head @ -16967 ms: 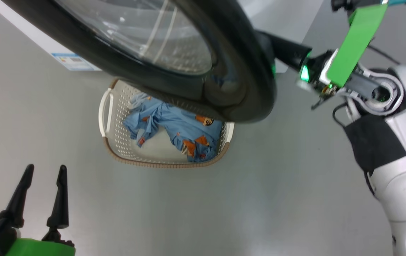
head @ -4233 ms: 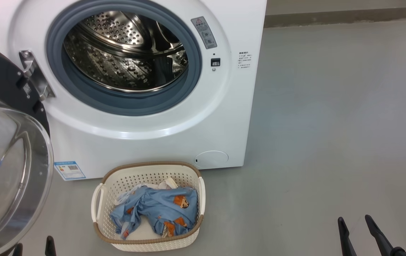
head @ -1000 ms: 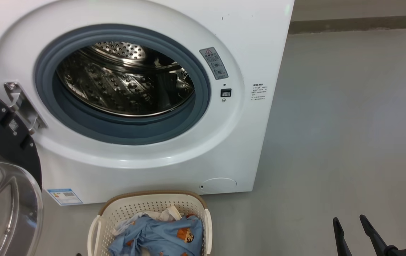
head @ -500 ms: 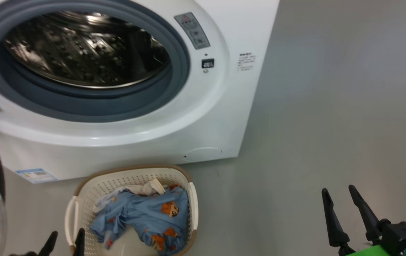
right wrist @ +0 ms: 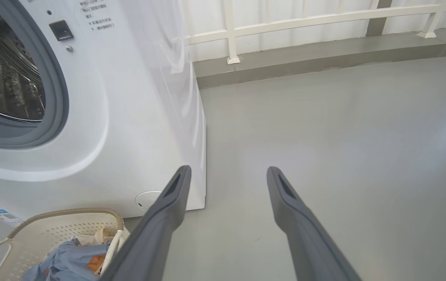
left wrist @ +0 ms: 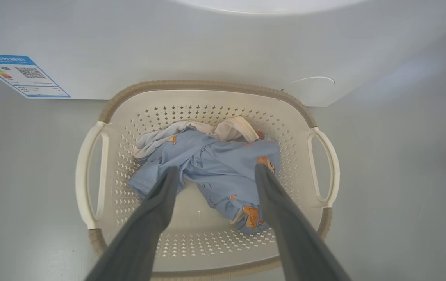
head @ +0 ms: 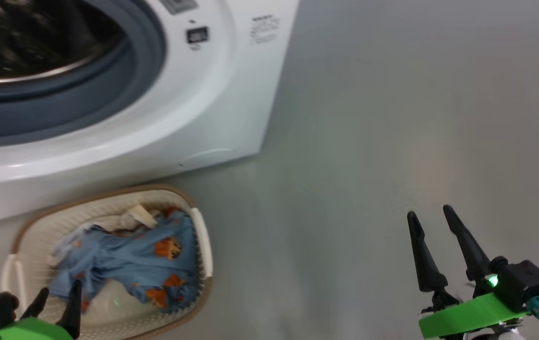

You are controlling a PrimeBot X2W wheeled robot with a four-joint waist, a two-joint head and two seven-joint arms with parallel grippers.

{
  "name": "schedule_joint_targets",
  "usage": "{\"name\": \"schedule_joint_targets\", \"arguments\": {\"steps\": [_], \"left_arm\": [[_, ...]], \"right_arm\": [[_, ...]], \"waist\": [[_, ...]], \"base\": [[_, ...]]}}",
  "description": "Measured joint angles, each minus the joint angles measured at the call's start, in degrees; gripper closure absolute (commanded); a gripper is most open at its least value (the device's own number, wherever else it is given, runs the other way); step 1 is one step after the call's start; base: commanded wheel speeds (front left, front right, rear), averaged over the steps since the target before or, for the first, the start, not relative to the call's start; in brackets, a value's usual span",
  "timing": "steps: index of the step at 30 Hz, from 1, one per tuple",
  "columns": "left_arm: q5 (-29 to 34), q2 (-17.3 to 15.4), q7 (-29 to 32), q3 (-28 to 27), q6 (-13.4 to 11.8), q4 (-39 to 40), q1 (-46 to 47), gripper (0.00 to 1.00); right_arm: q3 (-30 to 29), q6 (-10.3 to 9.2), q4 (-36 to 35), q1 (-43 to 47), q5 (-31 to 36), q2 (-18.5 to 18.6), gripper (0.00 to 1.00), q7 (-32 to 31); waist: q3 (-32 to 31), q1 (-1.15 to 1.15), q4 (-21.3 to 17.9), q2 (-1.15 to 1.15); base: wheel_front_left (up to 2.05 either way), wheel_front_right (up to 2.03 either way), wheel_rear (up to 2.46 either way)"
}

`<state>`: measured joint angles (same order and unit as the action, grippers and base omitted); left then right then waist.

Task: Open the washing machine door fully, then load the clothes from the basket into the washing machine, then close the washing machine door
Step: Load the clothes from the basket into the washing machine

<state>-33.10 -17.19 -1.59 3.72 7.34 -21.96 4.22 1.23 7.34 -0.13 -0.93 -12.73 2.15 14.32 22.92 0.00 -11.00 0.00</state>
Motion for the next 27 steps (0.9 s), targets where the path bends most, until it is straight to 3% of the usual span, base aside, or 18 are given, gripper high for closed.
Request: {"name": "schedule_joint_targets", "arguments": {"steps": [12,27], "left_arm": [[-7.4,-4.7,-0.5,7.0,0.0,-12.2,11.3,0.0],[-15.3,-9.6,0.2,14.1,0.0,-22.2,23.8,0.0]], "right_arm": [[0.2,0.0,-2.3,-2.1,-0.5,0.0,0.0,0.3],[0.4,0.0,-4.7,-3.7,-0.5,-0.1,0.0,0.4]], "waist": [[10.4,0.0,-6.3,0.0],[21.7,0.0,-9.8,0.0]], "base": [[0.0,0.0,0.0],[0.0,0.0,0.0]]}}
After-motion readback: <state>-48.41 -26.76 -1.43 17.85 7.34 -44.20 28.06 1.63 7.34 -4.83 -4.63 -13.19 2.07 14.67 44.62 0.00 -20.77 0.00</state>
